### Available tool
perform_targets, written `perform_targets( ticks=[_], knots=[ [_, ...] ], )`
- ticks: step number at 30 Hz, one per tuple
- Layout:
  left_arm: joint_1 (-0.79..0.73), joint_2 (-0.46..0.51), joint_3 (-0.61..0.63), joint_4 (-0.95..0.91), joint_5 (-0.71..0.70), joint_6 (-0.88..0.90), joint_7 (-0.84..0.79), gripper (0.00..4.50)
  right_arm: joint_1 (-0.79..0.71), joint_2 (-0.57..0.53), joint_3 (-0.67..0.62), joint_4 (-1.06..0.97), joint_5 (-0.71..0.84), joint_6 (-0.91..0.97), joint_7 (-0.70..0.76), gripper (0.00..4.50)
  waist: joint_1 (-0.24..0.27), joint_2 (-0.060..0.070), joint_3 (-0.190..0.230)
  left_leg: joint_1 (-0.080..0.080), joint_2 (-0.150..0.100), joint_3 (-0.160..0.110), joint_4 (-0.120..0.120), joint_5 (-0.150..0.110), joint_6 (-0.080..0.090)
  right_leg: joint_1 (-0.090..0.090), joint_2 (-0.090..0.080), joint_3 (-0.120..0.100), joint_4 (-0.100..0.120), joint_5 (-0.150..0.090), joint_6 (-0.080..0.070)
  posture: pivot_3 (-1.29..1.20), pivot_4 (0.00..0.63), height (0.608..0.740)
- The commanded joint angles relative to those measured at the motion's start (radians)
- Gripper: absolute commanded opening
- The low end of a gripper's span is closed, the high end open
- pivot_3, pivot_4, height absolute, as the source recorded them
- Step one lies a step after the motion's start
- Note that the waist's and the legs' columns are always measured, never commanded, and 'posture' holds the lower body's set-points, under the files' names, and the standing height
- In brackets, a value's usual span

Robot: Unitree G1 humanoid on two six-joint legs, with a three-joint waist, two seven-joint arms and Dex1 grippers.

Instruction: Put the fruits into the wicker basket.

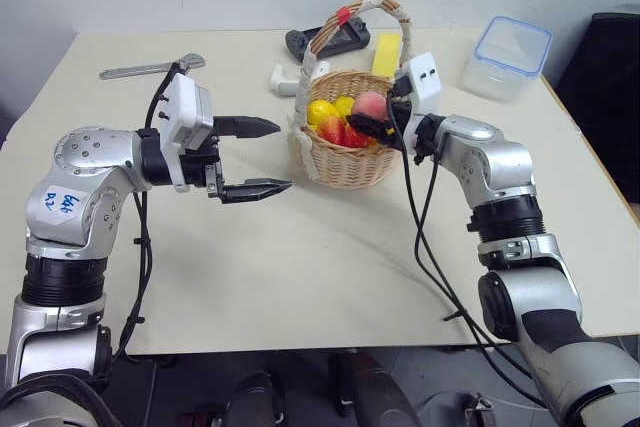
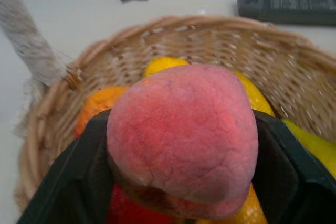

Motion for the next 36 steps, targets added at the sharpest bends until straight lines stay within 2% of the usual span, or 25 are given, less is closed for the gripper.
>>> perform_targets(
  ticks=[1,4,7,11,16,23,29,34,36],
  knots=[
    [0.004,0.015,0.03,-0.046,-0.018,0.001,0.008,4.5,-0.03,-0.02,-0.027,-0.062,0.007,-0.014,0.008,4.49,-0.003,0.0,0.0,0.0,0.0,0.0,0.0,0.0,0.0,0.0,0.0,0.0,0.0,0.0,0.0,0.0,0.15,0.74],
    [0.007,0.016,0.035,-0.052,-0.019,0.006,0.014,4.5,-0.012,-0.064,-0.053,-0.166,0.031,0.025,0.019,4.49,-0.004,0.0,0.0,0.0,0.001,0.0,0.0,0.0,-0.001,0.0,0.0,0.0,0.0,0.0,0.0,0.0,0.15,0.74],
    [-0.004,0.005,0.046,-0.053,-0.032,0.021,0.035,4.5,0.003,-0.117,-0.132,-0.271,0.105,0.138,0.005,4.49,0.0,0.0,0.0,0.0,0.001,0.0,0.0,0.0,-0.001,-0.001,0.0,0.0,0.001,0.0,0.0,0.0,0.15,0.74],
    [-0.045,-0.025,0.064,-0.047,-0.08,0.074,0.078,4.5,-0.014,-0.167,-0.137,-0.228,0.083,0.119,0.014,4.49,0.0,0.0,0.0,0.001,0.001,0.0,0.001,0.0,-0.001,0.0,0.0,0.0,0.001,0.0,0.0,0.0,0.15,0.74],
    [-0.064,-0.043,0.052,-0.036,-0.068,0.062,0.091,4.5,-0.089,-0.134,-0.098,0.01,0.01,-0.021,0.0,4.49,-0.011,0.0,0.0,0.003,0.0,0.001,0.002,0.001,-0.001,0.0,0.0,0.0,0.003,0.0,0.0,0.0,0.15,0.74],
    [-0.04,-0.03,0.058,-0.062,-0.062,0.054,0.096,4.5,-0.286,-0.047,-0.106,0.464,-0.071,-0.273,-0.048,4.49,-0.032,0.0,0.0,0.003,0.0,0.001,0.0,0.002,-0.002,0.0,0.001,0.0,0.004,0.0,0.0,0.0,0.15,0.74],
    [-0.017,-0.015,0.071,-0.085,-0.065,0.056,0.109,4.5,-0.383,-0.01,-0.134,0.686,-0.092,-0.4,-0.076,4.49,-0.031,0.0,0.0,0.002,0.0,0.001,-0.001,0.002,-0.002,0.0,0.001,0.0,0.003,0.0,0.0,0.0,0.15,0.74],
    [-0.007,-0.008,0.08,-0.102,-0.071,0.06,0.124,4.5,-0.402,0.006,-0.158,0.75,-0.099,-0.463,-0.076,2.95,-0.03,0.0,0.0,0.002,0.0,0.0,0.0,0.002,-0.002,0.0,0.0,0.0,0.002,0.0,0.0,0.0,0.15,0.74],
    [-0.002,-0.005,0.083,-0.106,-0.072,0.061,0.125,4.5,-0.403,0.011,-0.162,0.757,-0.099,-0.478,-0.067,2.18,-0.031,0.0,0.0,0.002,0.0,0.0,0.0,0.002,-0.002,0.0,0.0,0.0,0.003,0.0,0.0,0.0,0.15,0.74]
  ],
)
